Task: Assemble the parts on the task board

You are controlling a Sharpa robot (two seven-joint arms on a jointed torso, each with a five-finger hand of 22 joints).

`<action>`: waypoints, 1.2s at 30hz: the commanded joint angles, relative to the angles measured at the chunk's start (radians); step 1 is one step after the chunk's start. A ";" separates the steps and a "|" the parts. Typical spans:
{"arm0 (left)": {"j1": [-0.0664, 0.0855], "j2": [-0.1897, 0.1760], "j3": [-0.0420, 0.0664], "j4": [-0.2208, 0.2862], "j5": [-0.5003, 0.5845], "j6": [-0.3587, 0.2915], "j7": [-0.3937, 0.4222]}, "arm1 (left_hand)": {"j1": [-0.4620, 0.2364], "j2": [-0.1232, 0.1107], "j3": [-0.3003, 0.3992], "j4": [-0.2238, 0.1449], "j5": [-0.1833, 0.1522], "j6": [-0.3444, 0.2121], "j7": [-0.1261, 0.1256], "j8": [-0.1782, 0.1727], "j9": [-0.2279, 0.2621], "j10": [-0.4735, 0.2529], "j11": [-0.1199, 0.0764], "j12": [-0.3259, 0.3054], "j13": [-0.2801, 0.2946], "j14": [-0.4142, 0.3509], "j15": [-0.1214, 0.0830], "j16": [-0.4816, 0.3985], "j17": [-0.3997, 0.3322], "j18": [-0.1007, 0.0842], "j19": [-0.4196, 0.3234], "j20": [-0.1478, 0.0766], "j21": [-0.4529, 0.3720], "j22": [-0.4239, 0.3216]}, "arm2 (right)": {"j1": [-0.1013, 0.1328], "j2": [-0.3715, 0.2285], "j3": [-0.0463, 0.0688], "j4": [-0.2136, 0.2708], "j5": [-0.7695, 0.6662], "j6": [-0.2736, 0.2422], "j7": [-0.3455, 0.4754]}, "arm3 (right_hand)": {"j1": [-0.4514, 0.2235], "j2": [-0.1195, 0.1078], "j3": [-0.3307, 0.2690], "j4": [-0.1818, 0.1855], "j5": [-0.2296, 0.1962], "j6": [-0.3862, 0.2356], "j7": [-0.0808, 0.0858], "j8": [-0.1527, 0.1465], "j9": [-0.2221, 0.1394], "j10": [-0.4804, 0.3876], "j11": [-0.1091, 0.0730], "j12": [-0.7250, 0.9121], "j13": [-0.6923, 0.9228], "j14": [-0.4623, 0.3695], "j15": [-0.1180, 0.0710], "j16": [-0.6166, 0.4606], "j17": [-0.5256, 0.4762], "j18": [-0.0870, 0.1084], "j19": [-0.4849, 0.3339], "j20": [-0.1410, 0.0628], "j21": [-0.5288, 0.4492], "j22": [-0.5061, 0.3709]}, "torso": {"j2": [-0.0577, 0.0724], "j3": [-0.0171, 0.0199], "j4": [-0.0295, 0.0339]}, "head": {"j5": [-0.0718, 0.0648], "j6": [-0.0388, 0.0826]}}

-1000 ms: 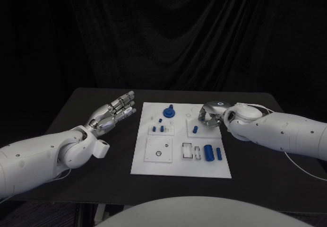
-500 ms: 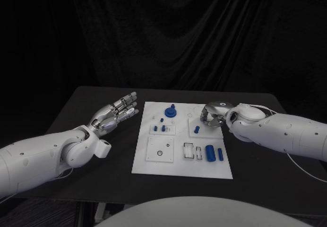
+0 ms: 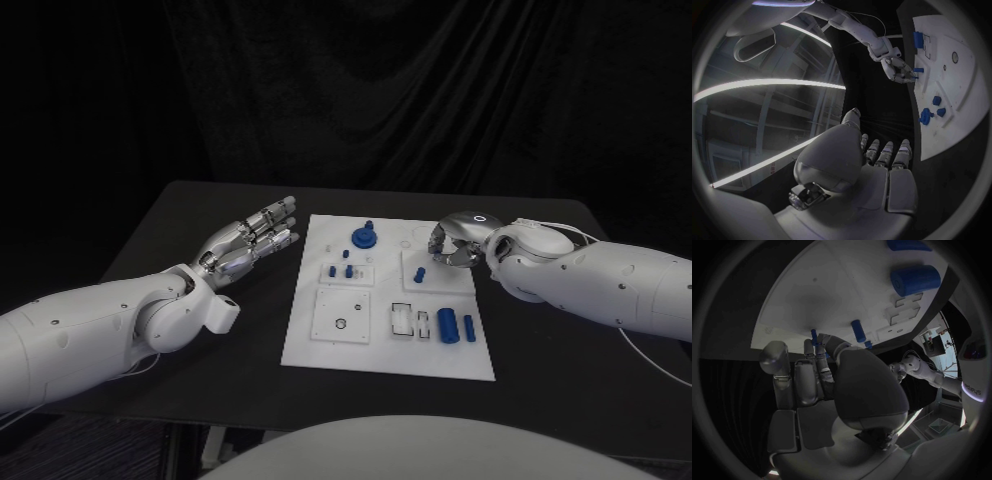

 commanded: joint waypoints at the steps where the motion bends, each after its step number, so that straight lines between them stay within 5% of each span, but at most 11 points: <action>1: -0.002 0.003 0.001 0.001 0.007 0.013 0.043 | -0.002 0.005 0.001 -0.005 0.007 0.001 0.008 0.000 0.001 -0.002 0.008 0.007 0.001 0.000 0.003 0.006 0.002 0.011 0.022 0.002 0.012 0.011 | 0.019 -0.010 0.003 0.026 -0.004 -0.040 0.002 | 0.013 -0.001 0.001 -0.006 -0.003 0.003 0.002 -0.001 0.002 0.021 -0.013 0.005 0.002 0.002 -0.008 -0.004 -0.001 -0.004 -0.001 -0.008 0.004 0.115 | -0.001 -0.0008 -0.0012 | 0.004 0.000; 6: -0.002 0.009 0.001 -0.002 0.007 0.014 0.041 | -0.003 0.005 0.002 -0.007 0.007 0.001 0.008 0.000 0.001 -0.002 0.008 0.006 0.001 0.001 0.004 0.006 0.002 0.006 -0.004 0.000 -0.004 -0.001 | 0.061 -0.035 0.003 0.093 -0.022 -0.043 -0.006 | 0.017 0.000 0.001 -0.009 -0.004 0.003 0.002 -0.001 0.006 0.025 -0.014 0.007 0.004 0.002 -0.008 -0.004 -0.001 -0.004 -0.001 -0.008 0.007 0.115 | -0.001 -0.0015 -0.0009 | 0.010 0.000; 12: -0.002 0.015 0.001 -0.006 0.007 0.014 0.041 | -0.003 0.006 0.002 -0.007 0.007 0.000 0.009 0.000 0.001 -0.002 0.008 0.006 0.001 0.000 0.004 0.006 0.002 0.006 -0.006 0.000 -0.005 -0.002 | 0.085 -0.063 0.003 0.199 -0.029 -0.032 -0.015 | 0.019 0.000 0.000 -0.011 -0.006 0.002 0.001 -0.002 0.008 0.028 -0.015 0.010 0.006 0.003 -0.009 -0.003 0.000 -0.004 -0.001 -0.008 0.007 0.115 | 0.000 -0.0016 0.0003 | 0.013 0.000; 22: -0.004 0.018 0.001 -0.009 0.007 0.013 0.042 | -0.005 0.007 0.004 -0.011 0.006 0.001 0.012 0.000 0.001 -0.003 0.010 0.006 0.001 -0.004 0.000 0.005 0.001 0.005 -0.010 -0.003 -0.006 -0.003 | 0.057 -0.066 -0.003 0.395 -0.052 0.020 -0.032 | 0.020 -0.002 -0.003 -0.015 -0.015 -0.017 0.004 -0.014 0.013 0.031 -0.014 0.011 0.009 0.007 -0.009 -0.001 0.005 -0.005 0.001 -0.009 0.013 0.116 | -0.001 -0.0038 0.0015 | 0.027 0.000; 26: -0.005 0.021 0.001 -0.011 0.007 0.016 0.043 | -0.008 0.004 0.003 -0.014 0.009 0.001 0.014 0.000 0.001 -0.003 0.012 0.006 0.001 -0.003 0.001 0.005 0.001 0.004 -0.009 -0.002 -0.005 -0.002 | 0.035 -0.040 -0.004 0.405 -0.067 0.038 -0.030 | 0.019 -0.002 -0.004 -0.014 -0.020 -0.022 0.005 -0.016 0.014 0.032 -0.014 0.011 0.010 0.007 -0.009 -0.001 0.004 -0.005 0.001 -0.009 0.014 0.116 | 0.000 -0.0038 0.0014 | 0.037 0.000; 32: -0.009 0.025 0.001 -0.015 0.007 0.021 0.042 | -0.013 0.005 0.004 -0.020 0.010 0.001 0.017 0.000 0.001 -0.004 0.013 0.005 0.001 -0.004 0.002 0.005 0.001 0.012 0.012 0.000 0.009 0.008 | -0.001 0.019 -0.004 0.360 -0.075 0.035 -0.017 | 0.017 -0.003 -0.005 -0.013 -0.021 -0.022 0.005 -0.017 0.015 0.032 -0.014 0.011 0.011 0.009 -0.008 0.002 0.010 -0.006 0.004 -0.009 0.020 0.118 | -0.001 -0.0037 -0.0015 | 0.064 0.000; 36: -0.014 0.026 0.001 -0.016 0.007 0.023 0.042 | -0.016 0.007 0.005 -0.024 0.007 0.001 0.018 0.000 0.001 -0.004 0.014 0.005 0.001 -0.005 0.002 0.005 0.000 0.004 -0.012 -0.001 -0.006 -0.003 | -0.018 0.048 -0.004 0.335 -0.083 0.036 -0.015 | 0.018 -0.002 -0.005 -0.014 -0.021 -0.021 0.004 -0.017 0.016 0.032 -0.014 0.011 0.011 0.010 -0.009 0.003 0.011 -0.006 0.004 -0.009 0.021 0.118 | -0.002 -0.0049 0.0005 | 0.068 0.000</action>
